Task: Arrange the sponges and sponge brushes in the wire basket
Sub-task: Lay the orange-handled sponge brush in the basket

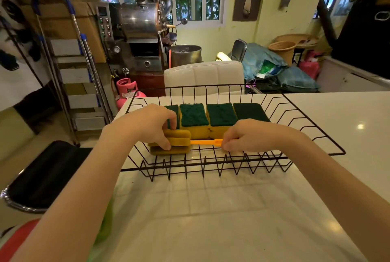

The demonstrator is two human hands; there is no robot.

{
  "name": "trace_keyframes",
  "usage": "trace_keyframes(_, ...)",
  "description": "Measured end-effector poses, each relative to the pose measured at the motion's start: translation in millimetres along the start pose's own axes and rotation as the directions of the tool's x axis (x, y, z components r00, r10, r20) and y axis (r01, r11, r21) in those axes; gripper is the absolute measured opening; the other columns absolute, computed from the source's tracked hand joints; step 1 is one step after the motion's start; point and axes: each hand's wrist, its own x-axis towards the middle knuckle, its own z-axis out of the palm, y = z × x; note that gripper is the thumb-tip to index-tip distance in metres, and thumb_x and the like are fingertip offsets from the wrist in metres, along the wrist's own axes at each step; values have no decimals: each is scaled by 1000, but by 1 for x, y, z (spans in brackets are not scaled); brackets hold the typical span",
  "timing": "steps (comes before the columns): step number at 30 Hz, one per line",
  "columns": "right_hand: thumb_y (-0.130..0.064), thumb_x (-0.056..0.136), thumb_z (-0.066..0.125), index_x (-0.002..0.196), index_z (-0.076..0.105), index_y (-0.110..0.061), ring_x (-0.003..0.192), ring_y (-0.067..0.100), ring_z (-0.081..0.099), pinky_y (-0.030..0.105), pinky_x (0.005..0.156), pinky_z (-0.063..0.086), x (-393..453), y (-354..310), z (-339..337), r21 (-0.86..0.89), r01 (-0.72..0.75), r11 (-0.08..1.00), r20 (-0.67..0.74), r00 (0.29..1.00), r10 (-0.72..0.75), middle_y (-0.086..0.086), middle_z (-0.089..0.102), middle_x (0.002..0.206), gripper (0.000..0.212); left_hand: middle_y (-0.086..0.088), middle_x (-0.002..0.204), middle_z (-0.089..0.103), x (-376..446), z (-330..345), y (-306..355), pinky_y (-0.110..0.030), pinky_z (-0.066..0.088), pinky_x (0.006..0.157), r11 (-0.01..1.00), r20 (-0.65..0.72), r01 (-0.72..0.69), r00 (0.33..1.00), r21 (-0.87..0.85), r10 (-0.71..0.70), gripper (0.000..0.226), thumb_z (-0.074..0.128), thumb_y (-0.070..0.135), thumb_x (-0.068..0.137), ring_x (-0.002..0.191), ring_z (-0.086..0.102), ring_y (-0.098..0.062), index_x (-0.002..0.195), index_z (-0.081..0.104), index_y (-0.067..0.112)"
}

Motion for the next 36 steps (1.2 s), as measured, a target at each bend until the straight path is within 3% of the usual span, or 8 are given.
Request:
trace_keyframes(4, -31, 91, 46, 120, 57, -18, 121, 21, 45, 27, 94, 32, 0, -1, 2, -32, -30, 999, 91, 995, 33, 4, 52, 132, 34, 3, 97, 49, 0, 1, 2, -27, 40, 71, 1000, 13, 17, 1000, 26, -17, 44, 72, 29, 69, 90, 48, -16, 107, 50, 25)
trace_keyframes(8, -33, 91, 46, 121, 56, -19, 124, 22, 42, 31, 100, 31, -1, -2, 1, -28, -25, 999, 107, 994, 27, 5, 50, 136, 35, 3, 100, 47, 0, 2, 5, -28, 42, 76, 998, 43, 32, 999, 46, -34, 51, 70, 33, 71, 92, 46, -17, 115, 47, 24)
trace_keyframes(15, -33, 90, 47, 118, 56, -20, 113, 18, 47, 28, 93, 35, -2, -4, 2, -28, -4, 1000, 102, 995, 7, 2, 54, 126, 32, 1, 104, 46, 0, 4, 7, -28, 40, 75, 996, 84, 31, 996, 88, -39, 55, 67, 34, 73, 92, 43, -16, 121, 43, 24)
trace_keyframes(22, -31, 90, 49, 117, 57, -25, 102, 14, 49, 23, 80, 37, -3, -3, -2, 25, 50, 998, -42, 998, -49, -2, 55, 117, 29, -2, 113, 51, -1, 2, 6, -28, 41, 78, 1000, 68, 18, 997, 24, -20, 50, 61, 41, 77, 92, 44, -15, 121, 45, 24)
trace_keyframes(24, -28, 89, 50, 116, 57, -26, 97, 9, 51, 16, 74, 38, -3, -2, -4, 60, 84, 995, -82, 994, -79, -6, 56, 113, 27, -3, 114, 53, -2, 0, 5, -29, 43, 80, 1000, 55, 12, 998, 2, -12, 47, 58, 42, 79, 93, 46, -16, 120, 46, 24)
trace_keyframes(26, -24, 89, 51, 117, 55, -28, 98, 5, 52, 12, 75, 38, -4, -1, -8, 126, 124, 984, -163, 981, -103, -7, 58, 116, 29, -3, 116, 56, -5, -4, 5, -28, 44, 81, 999, 4, -10, 1000, -33, 10, 44, 57, 41, 80, 95, 49, -17, 119, 47, 24)
trace_keyframes(31, -18, 89, 51, 132, 40, -27, 113, 5, 43, 22, 91, 35, 0, -3, -10, 145, 198, 969, -388, 913, -129, -2, 50, 134, 45, -1, 135, 46, -6, -3, 16, -31, 36, 94, 979, -296, -182, 944, -97, 146, 50, 52, 38, 84, 120, 43, -18, 130, 38, 26)
trace_keyframes(36, -23, 89, 48, 140, 27, -22, 126, 18, 38, 25, 95, 32, 13, -17, -1, -26, 164, 986, -210, 964, -166, 3, 38, 144, 55, -2, 152, 20, 2, 15, 30, -39, 21, 111, 990, -49, -134, 989, 52, 137, 66, 46, 44, 85, 137, 20, -20, 140, 16, 24)
